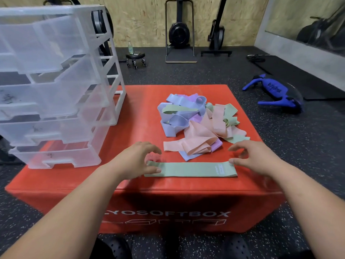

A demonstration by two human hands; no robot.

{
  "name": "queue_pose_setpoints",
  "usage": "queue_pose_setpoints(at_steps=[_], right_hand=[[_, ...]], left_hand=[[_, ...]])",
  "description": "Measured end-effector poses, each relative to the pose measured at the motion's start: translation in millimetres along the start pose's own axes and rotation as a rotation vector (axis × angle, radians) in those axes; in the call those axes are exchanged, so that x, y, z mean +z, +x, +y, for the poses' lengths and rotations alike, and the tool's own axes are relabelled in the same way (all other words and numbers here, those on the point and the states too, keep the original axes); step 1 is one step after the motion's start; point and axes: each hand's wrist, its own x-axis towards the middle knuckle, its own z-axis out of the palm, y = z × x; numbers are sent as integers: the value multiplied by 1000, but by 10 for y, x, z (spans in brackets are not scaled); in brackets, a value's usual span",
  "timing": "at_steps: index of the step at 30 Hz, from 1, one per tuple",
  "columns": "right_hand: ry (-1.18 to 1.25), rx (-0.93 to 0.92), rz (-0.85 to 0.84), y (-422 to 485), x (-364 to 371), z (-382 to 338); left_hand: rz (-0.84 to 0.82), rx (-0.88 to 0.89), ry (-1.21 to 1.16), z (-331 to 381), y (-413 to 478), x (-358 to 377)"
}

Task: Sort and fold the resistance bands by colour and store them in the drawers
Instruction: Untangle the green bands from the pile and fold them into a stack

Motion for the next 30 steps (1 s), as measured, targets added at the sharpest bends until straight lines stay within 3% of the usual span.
queue_pose_setpoints(at_steps=[5, 10, 13, 19, 24, 27, 30], right_hand=[[-161, 190, 221, 236, 9, 112], [-320, 420, 108, 397, -28, 124], [-301, 403, 84, 483, -40, 209], [-3, 289, 260, 611, -210, 248], [-12, 326, 65, 602, -37, 359], [62, 267, 202, 599, -144, 287], [287, 139, 294, 583, -363, 5]], left_hand=[[25, 31, -20, 132, 239, 62], [75, 36, -32, 268, 502, 135], [98, 28, -35, 355, 642, 169], [192, 25, -71, 535, 876, 215], [166, 38, -122, 679, 987, 304], [161, 50, -152, 724, 1022, 341], [208, 72, -215, 798, 1052, 325]])
